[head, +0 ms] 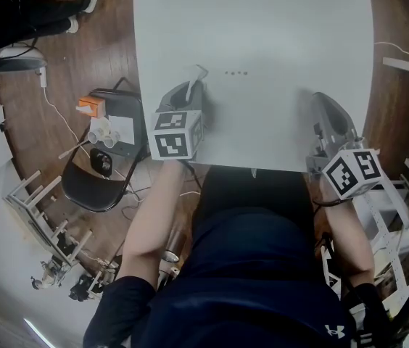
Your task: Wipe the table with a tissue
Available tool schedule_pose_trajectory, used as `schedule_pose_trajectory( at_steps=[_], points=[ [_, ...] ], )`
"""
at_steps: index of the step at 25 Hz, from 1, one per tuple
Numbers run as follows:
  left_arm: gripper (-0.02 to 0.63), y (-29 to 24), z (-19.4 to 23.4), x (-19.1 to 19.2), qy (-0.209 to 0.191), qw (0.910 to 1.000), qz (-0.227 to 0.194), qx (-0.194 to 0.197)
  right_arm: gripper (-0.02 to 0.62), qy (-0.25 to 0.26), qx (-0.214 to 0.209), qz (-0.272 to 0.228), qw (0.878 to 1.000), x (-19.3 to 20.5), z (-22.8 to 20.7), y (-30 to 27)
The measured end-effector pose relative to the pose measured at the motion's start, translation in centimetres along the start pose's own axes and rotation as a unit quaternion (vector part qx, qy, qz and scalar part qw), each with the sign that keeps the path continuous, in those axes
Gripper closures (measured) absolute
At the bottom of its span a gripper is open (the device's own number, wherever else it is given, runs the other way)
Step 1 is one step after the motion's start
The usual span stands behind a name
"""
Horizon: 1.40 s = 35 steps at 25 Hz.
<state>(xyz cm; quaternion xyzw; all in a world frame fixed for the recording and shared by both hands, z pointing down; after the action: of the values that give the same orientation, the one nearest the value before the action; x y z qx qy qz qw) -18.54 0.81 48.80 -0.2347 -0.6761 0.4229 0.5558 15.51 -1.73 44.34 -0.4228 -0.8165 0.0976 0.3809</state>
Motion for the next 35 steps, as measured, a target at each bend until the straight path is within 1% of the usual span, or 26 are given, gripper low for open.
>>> schedule_pose_trajectory(
  at_steps=[3, 10, 23, 28, 35],
  points=[
    [0.598, -0.2, -0.3, -0.2, -0.005, 1.0000, 0.000, 0.000, 0.584, 0.001, -0.001, 0.000, 1.000, -0.1, -0.3, 0.2],
    [0.597, -1.0, -1.2, -1.1, -0.013, 0.9999, 0.001, 0.005, 0.584, -0.015, 0.004, -0.002, 1.000, -0.6, -1.1, 0.3],
    [0.598, -2.1, -3.1, -3.0, -0.026, 0.9995, 0.001, 0.016, 0.584, -0.023, 0.007, -0.004, 1.000, -1.5, -2.8, 0.8],
    [0.598, -2.3, -4.2, -3.7, -0.034, 0.9991, 0.000, 0.025, 0.584, -0.026, 0.006, -0.003, 1.000, -1.9, -2.9, 1.2],
    [0.597, -2.7, -4.7, -4.0, -0.039, 0.9989, 0.001, 0.027, 0.584, -0.034, 0.007, -0.003, 0.999, -2.0, -3.2, 1.3]
  ],
)
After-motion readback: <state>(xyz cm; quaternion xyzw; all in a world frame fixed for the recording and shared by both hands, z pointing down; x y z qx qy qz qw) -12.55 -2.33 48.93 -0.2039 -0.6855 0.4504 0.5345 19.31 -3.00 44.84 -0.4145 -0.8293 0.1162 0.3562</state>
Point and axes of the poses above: the fingertips, and each gripper's own axes: y backward along the fingers, z to its left, x out of its underside, the point moved 10 cm from there along y, backward along the fingers, and after that the axes turned 14 degrees about -y, right-handed, at the moved point
